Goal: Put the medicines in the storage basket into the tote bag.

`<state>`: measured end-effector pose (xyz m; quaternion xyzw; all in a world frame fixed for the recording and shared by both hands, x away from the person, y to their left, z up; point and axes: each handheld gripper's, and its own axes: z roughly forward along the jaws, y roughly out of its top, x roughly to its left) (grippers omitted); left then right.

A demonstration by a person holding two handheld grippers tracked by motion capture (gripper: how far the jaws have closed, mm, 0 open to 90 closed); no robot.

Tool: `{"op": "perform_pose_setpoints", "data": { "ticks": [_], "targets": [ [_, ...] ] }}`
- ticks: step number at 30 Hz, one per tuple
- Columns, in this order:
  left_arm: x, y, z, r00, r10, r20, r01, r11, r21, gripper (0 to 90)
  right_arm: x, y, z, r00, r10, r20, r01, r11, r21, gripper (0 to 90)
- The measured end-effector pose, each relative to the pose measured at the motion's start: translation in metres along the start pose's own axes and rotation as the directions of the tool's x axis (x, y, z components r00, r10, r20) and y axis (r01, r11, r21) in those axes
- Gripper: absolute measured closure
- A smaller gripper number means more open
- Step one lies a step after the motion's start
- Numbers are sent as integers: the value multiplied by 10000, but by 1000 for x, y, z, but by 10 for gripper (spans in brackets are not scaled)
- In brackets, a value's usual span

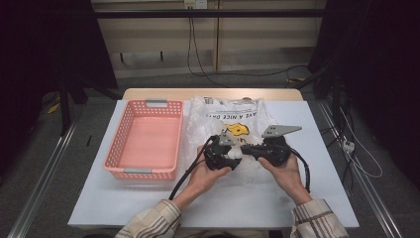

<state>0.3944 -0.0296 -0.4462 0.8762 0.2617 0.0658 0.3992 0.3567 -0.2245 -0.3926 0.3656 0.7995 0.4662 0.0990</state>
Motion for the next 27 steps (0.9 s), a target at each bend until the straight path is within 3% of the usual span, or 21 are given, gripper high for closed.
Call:
{"op": "perform_pose_setpoints", "data": {
  "ticks": [6,10,13,14,18,20,22,27],
  "targets": [
    [2,2,-11,9995,-200,248,205,9996,-200,327,-1,-1,0,10000,31,24,-31,10000,1,900],
    [-1,3,-23,9988,-67,494,73,9999,-130,259,-2,-1,-1,9998,106,155,-104,9999,-133,900],
    [-5,5,-35,9996,202,212,-198,9996,-197,235,-5,-2,-1,9995,192,252,-189,9998,-101,900],
    [-5,5,-38,9984,267,494,-255,9993,-258,234,-5,-3,-1,9994,227,245,-225,9997,-103,900],
    [-6,3,-51,9964,470,703,-448,9985,-329,227,-5,-3,-1,9995,234,235,-231,9997,-111,900],
    [-7,-3,-56,9955,334,887,-284,9980,-570,224,-5,-3,0,9994,225,279,-222,9997,-90,900],
    [-9,-8,-60,9967,293,753,-253,9982,-537,219,-5,-3,0,9991,253,345,-250,9996,-94,900],
    [-11,-10,-76,9938,458,1013,-343,9931,-1118,216,-4,-3,2,9991,237,343,-236,9997,-31,900]
  ]
}}
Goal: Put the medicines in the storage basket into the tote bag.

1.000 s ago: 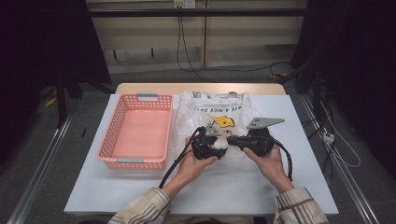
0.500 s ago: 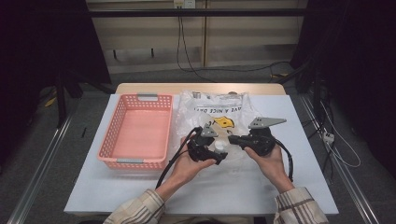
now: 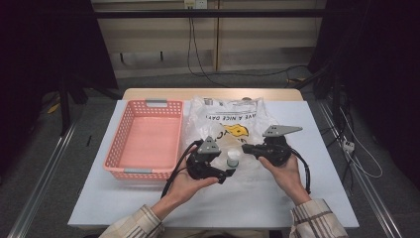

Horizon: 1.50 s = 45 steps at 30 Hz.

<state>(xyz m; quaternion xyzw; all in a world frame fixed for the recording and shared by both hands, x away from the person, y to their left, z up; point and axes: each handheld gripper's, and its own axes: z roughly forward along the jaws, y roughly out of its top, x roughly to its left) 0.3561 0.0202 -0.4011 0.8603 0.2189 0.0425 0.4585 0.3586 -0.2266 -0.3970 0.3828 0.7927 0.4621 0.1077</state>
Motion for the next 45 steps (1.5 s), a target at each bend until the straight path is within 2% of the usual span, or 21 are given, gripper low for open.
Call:
{"op": "perform_pose_setpoints", "data": {
  "ticks": [2,6,7,11,15,20,22,25,29,33,35,36,40,45],
  "targets": [
    [-2,1,-8,10000,32,73,-30,9997,-237,214,1,0,1,10000,-12,-4,12,10000,28,900],
    [-6,-4,-18,9998,150,86,-147,9993,-347,206,2,-2,3,10000,-58,-55,58,9999,100,900],
    [-6,-9,-23,9999,103,-87,-107,9992,-391,207,2,-3,4,10000,-46,-70,47,9999,112,900],
    [-6,-15,-33,9997,59,-218,-72,9983,-572,200,5,-5,5,9999,-64,-131,67,9997,225,900],
    [-6,-20,-49,9991,284,-327,-312,9957,-872,194,9,-7,4,9998,-132,-143,135,9997,221,900],
    [-2,-27,-69,9964,151,-834,-252,9923,-1213,191,10,-9,5,10000,-87,-22,88,9995,319,900],
    [0,-31,-76,9939,153,-1095,-290,9918,-1247,191,12,-10,5,9999,-84,68,82,9994,346,845],
    [2,-40,-81,9927,-47,-1204,-85,9941,-1084,191,14,-10,3,9999,-121,100,117,9993,366,780],
    [0,-50,-82,9925,-146,-1214,38,9960,-892,187,17,-13,-4,9997,-102,226,96,9996,281,649],
    [-6,-60,-84,9930,-124,-1174,47,9979,-652,174,20,-17,-17,9985,-47,550,49,10000,-34,539],
    [-8,-64,-85,9939,-248,-1079,180,9978,-636,174,18,-20,-24,9979,167,629,-155,9997,-196,509],
    [-8,-66,-86,9937,-164,-1110,101,9983,-572,173,17,-22,-28,9974,280,660,-261,9992,-288,492],
    [-10,-72,-91,9927,-147,-1195,83,9985,-536,160,11,-33,-42,9907,481,1276,-441,9985,-338,427],
    [-11,-82,-96,9899,-294,-1387,225,9985,-504,160,8,-44,-56,9811,724,1794,-659,9969,-420,342]
  ]
}}
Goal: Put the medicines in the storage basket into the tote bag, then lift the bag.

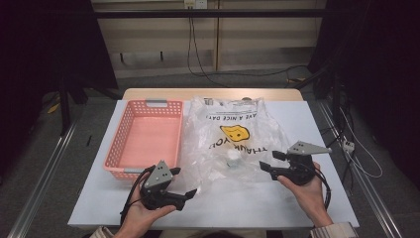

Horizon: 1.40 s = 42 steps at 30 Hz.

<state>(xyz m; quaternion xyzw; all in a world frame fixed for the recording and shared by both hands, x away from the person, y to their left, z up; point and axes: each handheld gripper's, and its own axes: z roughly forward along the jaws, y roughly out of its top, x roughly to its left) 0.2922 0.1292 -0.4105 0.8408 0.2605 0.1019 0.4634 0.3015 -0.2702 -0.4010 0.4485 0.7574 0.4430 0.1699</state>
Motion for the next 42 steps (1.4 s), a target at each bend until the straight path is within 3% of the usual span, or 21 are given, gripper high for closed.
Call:
{"op": "perform_pose_setpoints", "data": {
  "ticks": [6,9,11,13,16,19,25,32,36,39,42],
  "targets": [
    [-3,-10,-3,10000,12,20,-12,9999,122,160,-2,-12,-9,9992,177,352,-175,9998,-70,272],
    [-5,-18,-5,9993,344,-147,-339,9990,301,170,-3,-17,-17,9983,243,522,-231,9995,-229,250],
    [-4,-18,-4,9997,216,126,-220,9994,277,174,-4,-20,-23,9977,238,635,-215,9991,-358,244],
    [-5,-16,-2,9995,300,87,-302,9993,225,171,-5,-25,-28,9964,273,803,-245,9991,-352,229],
    [-6,-15,-1,9989,454,89,-455,9988,181,171,-7,-33,-35,9940,215,1075,-196,9996,-187,226],
    [-7,-15,0,9994,343,49,-344,9991,254,184,-9,-42,-39,9911,183,1319,-192,9998,58,216],
    [-11,-17,5,9977,672,98,-676,9968,424,187,-9,-58,-44,9908,156,1342,-243,9977,631,199],
    [-15,-15,8,9969,685,378,-701,9967,409,190,-6,-69,-40,9947,-52,1023,-116,9865,1631,327],
    [-18,-14,14,9955,839,444,-864,9945,589,211,-2,-72,-38,9963,-556,653,414,9786,2015,446],
    [-22,-14,22,9929,1090,471,-1126,9903,813,215,0,-75,-35,9959,-750,515,604,9685,2414,501],
    [-22,-15,26,9918,1157,538,-1206,9876,1004,275,0,-77,-33,9958,-784,478,628,9614,2680,544]
  ]
}}
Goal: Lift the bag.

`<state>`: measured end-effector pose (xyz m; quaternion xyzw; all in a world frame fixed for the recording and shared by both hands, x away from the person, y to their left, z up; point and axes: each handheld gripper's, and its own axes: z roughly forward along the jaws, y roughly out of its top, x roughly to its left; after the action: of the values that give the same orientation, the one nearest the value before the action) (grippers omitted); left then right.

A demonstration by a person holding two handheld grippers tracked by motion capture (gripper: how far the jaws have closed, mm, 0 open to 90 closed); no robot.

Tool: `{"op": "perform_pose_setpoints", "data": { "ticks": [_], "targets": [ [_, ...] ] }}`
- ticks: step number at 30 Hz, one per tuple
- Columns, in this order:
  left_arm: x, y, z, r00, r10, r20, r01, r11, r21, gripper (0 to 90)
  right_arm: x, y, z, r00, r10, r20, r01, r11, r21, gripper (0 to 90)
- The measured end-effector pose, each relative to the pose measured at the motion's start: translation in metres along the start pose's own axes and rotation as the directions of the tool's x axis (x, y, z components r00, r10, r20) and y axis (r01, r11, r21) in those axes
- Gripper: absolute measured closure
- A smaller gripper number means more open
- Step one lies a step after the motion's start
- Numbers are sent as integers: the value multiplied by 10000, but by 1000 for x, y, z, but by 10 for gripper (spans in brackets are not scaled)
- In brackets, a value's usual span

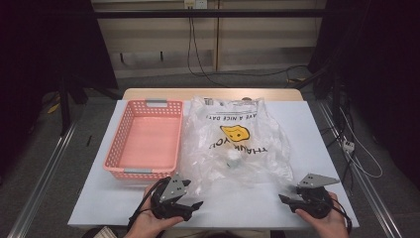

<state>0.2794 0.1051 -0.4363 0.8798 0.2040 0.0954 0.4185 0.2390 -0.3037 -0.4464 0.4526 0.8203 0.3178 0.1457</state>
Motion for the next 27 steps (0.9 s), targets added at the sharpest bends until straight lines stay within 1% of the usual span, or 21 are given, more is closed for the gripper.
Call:
{"op": "perform_pose_setpoints", "data": {
  "ticks": [2,3,4,5,6,7,9,10,11,12,13,14,15,16,17,18,20,22,24,27],
  "targets": [
    [1,-1,3,10000,32,-22,-32,10000,66,307,-1,-1,2,10000,52,0,-52,9998,202,577],
    [2,0,2,9999,122,-13,-122,9996,239,325,-1,-1,3,10000,64,-5,-64,9994,339,587],
    [2,-1,4,10000,37,-58,-37,10000,68,342,-1,-2,4,10000,54,24,-55,9994,331,608],
    [2,-1,4,10000,37,-58,-37,10000,68,352,-2,-1,4,10000,49,74,-51,9995,319,630],
    [4,1,3,9999,33,-102,-32,10000,87,353,-2,-1,4,9999,34,98,-37,9995,310,662],
    [5,1,3,9999,104,-118,-104,9999,-8,363,-2,-1,4,9999,45,93,-48,9995,322,707],
    [5,2,3,9999,154,-21,-154,9999,-12,409,-2,0,4,9999,113,80,-115,9993,348,807],
    [6,2,4,9999,155,-4,-155,9999,36,445,-3,0,5,9997,203,103,-206,9992,348,854],
    [7,1,4,9999,35,98,-36,9999,113,483,-4,1,5,9996,261,65,-263,9990,359,870],
    [8,0,5,9993,-183,316,181,9998,89,552,-5,1,5,9994,333,4,-333,9988,360,883],
    [10,-1,5,9984,-408,392,407,9992,36,625,-6,1,5,9993,387,-7,-386,9985,383,890],
    [10,-1,4,9986,-424,328,420,9991,107,674,-6,1,5,9991,414,-28,-413,9984,386,894],
    [11,-1,3,9990,-370,240,370,9993,30,738,-7,2,5,9992,399,-33,-397,9984,406,896],
    [13,0,2,9988,-444,210,444,9990,14,799,-7,2,5,9992,408,-41,-406,9982,444,897],
    [14,2,1,9985,-490,255,492,9988,-67,844,-7,3,5,9990,444,-75,-441,9981,427,898],
    [15,3,0,9984,-497,259,501,9986,-166,878,-8,3,5,9985,513,-208,-505,9979,400,899],
    [16,5,-1,9978,-583,329,594,9977,-332,893,-8,3,7,9965,677,-489,-660,9972,345,900],
    [18,7,-1,9977,-569,371,581,9978,-308,898,-7,6,7,9954,674,-681,-657,9974,280,900],
    [18,8,-2,9977,-568,358,581,9977,-348,899,-4,9,6,9941,631,-887,-627,9980,78,900],
    [18,10,-4,9977,-548,389,564,9976,-402,900,-2,13,4,9930,508,-1067,-539,9982,-262,900]
  ]
}}
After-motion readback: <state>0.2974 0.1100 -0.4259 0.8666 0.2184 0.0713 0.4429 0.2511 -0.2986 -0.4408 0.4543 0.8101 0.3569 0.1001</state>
